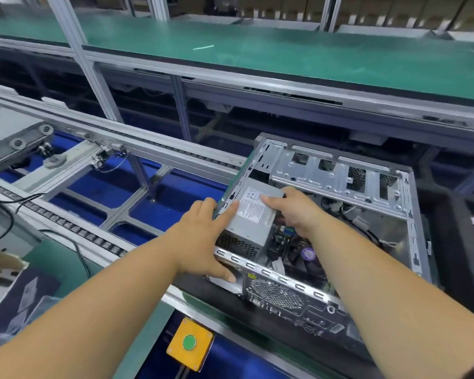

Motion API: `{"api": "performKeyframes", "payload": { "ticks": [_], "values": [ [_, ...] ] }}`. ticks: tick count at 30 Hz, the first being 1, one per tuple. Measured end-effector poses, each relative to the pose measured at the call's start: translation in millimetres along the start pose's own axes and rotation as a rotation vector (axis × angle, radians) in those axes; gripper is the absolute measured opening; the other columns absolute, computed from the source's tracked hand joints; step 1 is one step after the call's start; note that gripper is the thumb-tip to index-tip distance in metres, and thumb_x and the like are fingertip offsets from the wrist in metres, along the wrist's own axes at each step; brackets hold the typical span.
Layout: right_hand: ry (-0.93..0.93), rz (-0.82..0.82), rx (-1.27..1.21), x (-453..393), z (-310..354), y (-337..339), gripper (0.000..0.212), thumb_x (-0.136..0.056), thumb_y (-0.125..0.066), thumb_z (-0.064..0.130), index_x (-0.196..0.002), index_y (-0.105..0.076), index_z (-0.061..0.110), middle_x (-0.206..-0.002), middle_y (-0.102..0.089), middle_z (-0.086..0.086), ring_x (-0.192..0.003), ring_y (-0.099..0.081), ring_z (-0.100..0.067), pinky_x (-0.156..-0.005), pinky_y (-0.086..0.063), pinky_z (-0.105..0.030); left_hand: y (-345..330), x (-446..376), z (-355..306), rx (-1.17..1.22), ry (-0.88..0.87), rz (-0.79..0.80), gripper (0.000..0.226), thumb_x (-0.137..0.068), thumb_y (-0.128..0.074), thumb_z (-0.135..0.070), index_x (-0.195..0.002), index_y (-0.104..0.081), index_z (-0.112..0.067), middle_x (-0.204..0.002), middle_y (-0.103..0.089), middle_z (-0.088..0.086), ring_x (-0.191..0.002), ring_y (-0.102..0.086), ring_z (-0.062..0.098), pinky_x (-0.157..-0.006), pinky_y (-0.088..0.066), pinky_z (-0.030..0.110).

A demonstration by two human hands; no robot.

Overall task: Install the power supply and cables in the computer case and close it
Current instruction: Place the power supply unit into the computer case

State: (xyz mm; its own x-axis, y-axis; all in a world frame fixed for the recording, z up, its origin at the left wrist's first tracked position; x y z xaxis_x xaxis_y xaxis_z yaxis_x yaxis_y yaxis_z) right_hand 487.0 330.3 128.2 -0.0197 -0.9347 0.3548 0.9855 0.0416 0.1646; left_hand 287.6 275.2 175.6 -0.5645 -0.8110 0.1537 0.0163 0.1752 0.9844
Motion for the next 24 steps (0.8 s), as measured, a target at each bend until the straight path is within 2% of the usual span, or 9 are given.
{"api": "performKeyframes", "payload": {
  "ticks": [2,4,7,9,11,14,16,20,24],
  "values": [
    [0.007,0.002,0.067,3.2,0.5,-0.2,0.049,-0.081,-0.073,0.05,-0.115,-0.053,0.02,-0.108,-0.07,0.001,-0.099,-0.067,-0.019,-0.084,-0.054,-0.042,-2.2,1.8,5.2,0.202,0.033,0.133,0.134,-0.049,-0.059,-0.09,-0.15,0.014,-0.043,-0.127,-0.016,-0.008,-0.122,-0.019,0.016,-0.105,-0.031,0.032],
    [0.037,-0.008,0.161,10.0,3.2,1.2,0.053,-0.081,-0.067,0.061,-0.116,-0.049,0.026,-0.106,-0.066,0.009,-0.093,-0.063,-0.009,-0.068,-0.047,-0.028,-1.2,3.8,10.8,0.469,0.098,0.151,0.112,-0.056,-0.048,-0.091,-0.15,-0.001,-0.052,-0.127,-0.022,-0.014,-0.126,-0.028,0.011,-0.11,-0.031,0.035],
    [0.022,0.014,0.175,15.5,0.6,2.0,0.057,-0.075,-0.069,0.066,-0.115,-0.043,0.034,-0.1,-0.058,0.021,-0.087,-0.057,-0.001,-0.062,-0.042,-0.023,1.3,2.3,19.9,0.779,0.244,-0.01,0.08,-0.075,-0.042,-0.082,-0.146,-0.017,-0.056,-0.138,-0.034,-0.025,-0.124,-0.044,0.005,-0.103,-0.037,0.031],
    [-0.037,0.076,0.084,16.9,-5.1,-3.2,0.06,-0.073,-0.071,0.065,-0.112,-0.035,0.038,-0.096,-0.051,0.026,-0.084,-0.052,0.003,-0.062,-0.041,-0.022,-3.4,2.0,25.6,0.83,0.404,-0.095,0.071,-0.087,-0.045,-0.069,-0.149,-0.019,-0.048,-0.147,-0.038,-0.018,-0.13,-0.044,0.011,-0.097,-0.035,0.029],
    [-0.044,0.095,0.066,16.1,-7.5,-5.9,0.059,-0.077,-0.07,0.063,-0.115,-0.035,0.035,-0.098,-0.052,0.024,-0.085,-0.05,0.003,-0.061,-0.04,-0.022,-8.4,1.3,26.4,0.896,0.508,-0.15,0.056,-0.092,-0.049,-0.059,-0.144,-0.04,-0.041,-0.138,-0.05,-0.015,-0.124,-0.051,0.015,-0.096,-0.039,0.031],
    [-0.012,0.057,0.103,11.8,-5.2,-5.1,0.056,-0.082,-0.069,0.058,-0.119,-0.04,0.028,-0.105,-0.058,0.017,-0.089,-0.055,-0.001,-0.062,-0.04,-0.023,-10.4,-0.4,26.3,1.05,0.547,-0.201,0.026,-0.091,-0.06,-0.047,-0.111,-0.069,-0.033,-0.106,-0.071,-0.015,-0.102,-0.064,0.011,-0.089,-0.048,0.034],
    [-0.012,0.038,0.141,10.8,-2.8,-4.6,0.054,-0.084,-0.068,0.055,-0.118,-0.039,0.025,-0.101,-0.057,0.016,-0.087,-0.054,-0.002,-0.061,-0.039,-0.023,-8.5,0.3,27.0,1.074,0.556,-0.195,0.019,-0.09,-0.063,-0.044,-0.1,-0.073,-0.033,-0.095,-0.073,-0.016,-0.097,-0.066,0.01,-0.08,-0.048,0.029],
    [-0.025,0.036,0.146,10.5,-0.5,-5.3,0.05,-0.088,-0.066,0.051,-0.117,-0.035,0.024,-0.096,-0.052,0.016,-0.083,-0.05,-0.001,-0.059,-0.037,-0.022,-3.1,-1.4,23.9,0.852,0.569,-0.175,0.027,-0.089,-0.058,-0.052,-0.092,-0.068,-0.027,-0.088,-0.072,-0.003,-0.081,-0.068,0.016,-0.071,-0.054,0.035],
    [0.003,0.009,0.168,10.9,6.7,-15.0,0.054,-0.09,-0.064,0.049,-0.124,-0.038,0.018,-0.112,-0.058,0.005,-0.09,-0.057,-0.009,-0.062,-0.041,-0.024,1.0,-1.1,25.1,0.776,0.632,-0.214,0.033,-0.075,-0.068,-0.062,-0.077,-0.065,-0.03,-0.072,-0.068,-0.009,-0.068,-0.065,0.01,-0.056,-0.045,0.028]
  ]
}}
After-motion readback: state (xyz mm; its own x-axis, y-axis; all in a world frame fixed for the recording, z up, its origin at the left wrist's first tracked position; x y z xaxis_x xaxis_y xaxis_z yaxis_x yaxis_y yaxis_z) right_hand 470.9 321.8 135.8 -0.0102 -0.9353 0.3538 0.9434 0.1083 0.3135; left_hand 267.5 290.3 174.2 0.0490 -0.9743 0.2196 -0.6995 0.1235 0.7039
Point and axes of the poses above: each hand's wrist, its own x-axis away from the middle knuckle, its own y-axis out of the back of the hand, z = x × y, the point moved 8 cm from there along -x, towards the middle knuckle
